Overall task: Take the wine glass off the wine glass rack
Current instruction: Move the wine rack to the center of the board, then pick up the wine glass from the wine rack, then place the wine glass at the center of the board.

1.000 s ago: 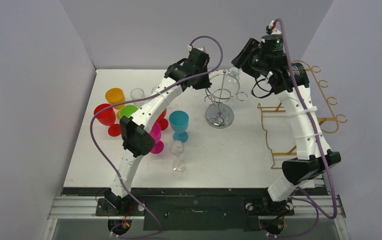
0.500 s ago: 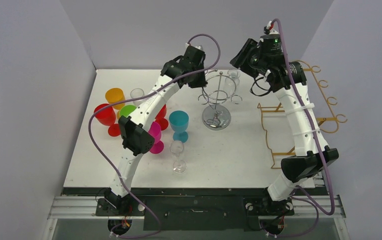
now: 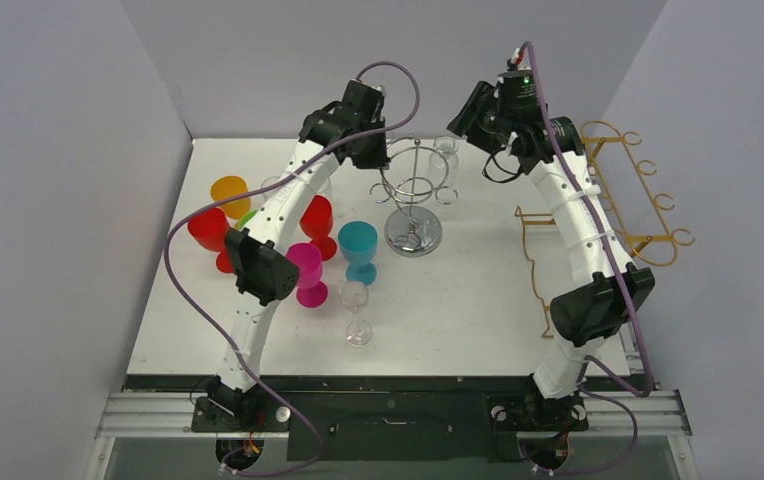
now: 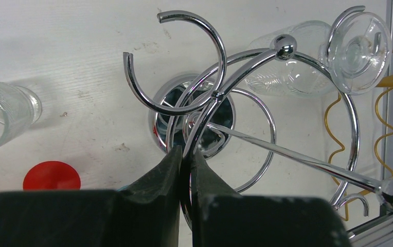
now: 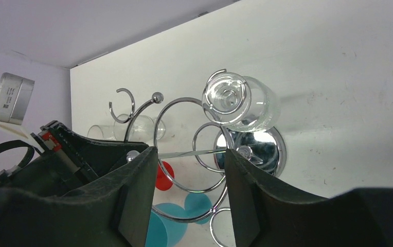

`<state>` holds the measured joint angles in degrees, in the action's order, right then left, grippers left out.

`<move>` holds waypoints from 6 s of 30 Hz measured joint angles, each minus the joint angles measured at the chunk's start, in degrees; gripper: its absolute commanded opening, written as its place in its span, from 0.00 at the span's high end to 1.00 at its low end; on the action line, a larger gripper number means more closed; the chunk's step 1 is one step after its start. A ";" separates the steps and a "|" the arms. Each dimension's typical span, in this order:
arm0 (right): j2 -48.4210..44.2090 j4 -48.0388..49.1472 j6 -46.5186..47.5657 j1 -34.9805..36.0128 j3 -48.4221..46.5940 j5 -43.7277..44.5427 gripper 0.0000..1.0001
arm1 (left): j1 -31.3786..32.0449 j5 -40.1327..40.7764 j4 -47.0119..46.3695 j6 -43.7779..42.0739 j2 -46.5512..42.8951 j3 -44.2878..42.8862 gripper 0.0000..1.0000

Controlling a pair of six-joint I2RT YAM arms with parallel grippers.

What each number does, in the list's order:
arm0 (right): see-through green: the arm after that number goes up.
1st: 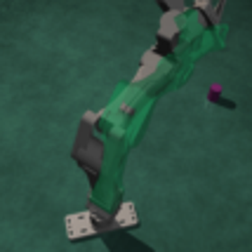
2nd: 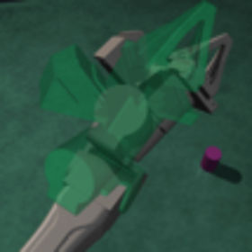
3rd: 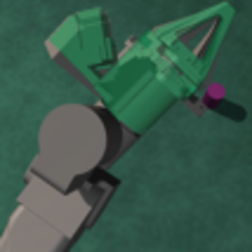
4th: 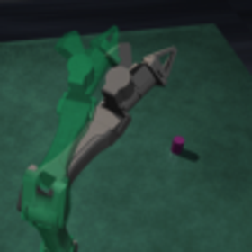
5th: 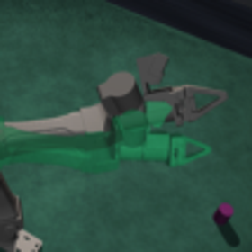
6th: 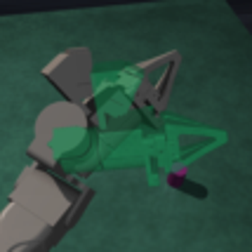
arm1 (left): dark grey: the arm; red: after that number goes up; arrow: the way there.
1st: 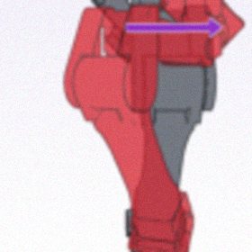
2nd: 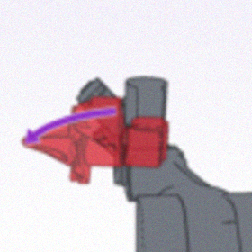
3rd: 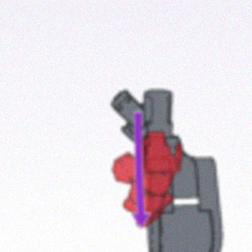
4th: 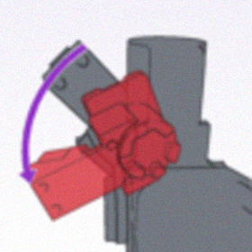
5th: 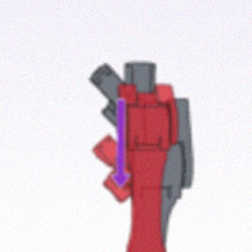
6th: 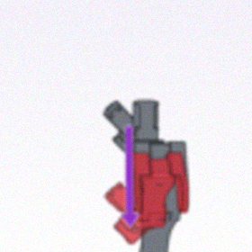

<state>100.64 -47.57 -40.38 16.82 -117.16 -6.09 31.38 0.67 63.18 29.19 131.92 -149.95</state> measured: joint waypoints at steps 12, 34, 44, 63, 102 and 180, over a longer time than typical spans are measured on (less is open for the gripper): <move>5.88 4.81 -0.98 0.15 1.73 0.59 0.46 | -2.56 -2.05 1.14 -4.61 -0.46 0.00 1.00; 13.51 9.97 -3.23 0.15 2.19 -0.55 0.56 | -3.91 -3.15 2.05 -7.39 -1.49 1.20 1.00; 13.18 14.58 -5.03 0.15 4.63 -2.73 0.66 | -4.00 -3.28 2.12 -7.39 -1.51 1.20 1.00; 7.56 17.94 -6.86 -0.39 11.30 -3.76 1.00 | -4.31 -3.17 2.45 -8.46 -1.51 1.20 1.00; 1.99 44.37 -25.55 -2.62 30.10 -5.62 1.00 | -4.50 -3.41 2.58 -9.01 -1.88 1.86 1.00; -15.37 44.04 -25.94 -1.86 22.03 -2.45 1.00 | -8.09 -12.72 -26.14 -0.85 -34.29 25.86 0.03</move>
<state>85.27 -3.53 -66.32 14.96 -95.13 -8.54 23.29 -12.05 37.04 28.34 97.62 -124.09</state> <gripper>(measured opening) 0.052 0.969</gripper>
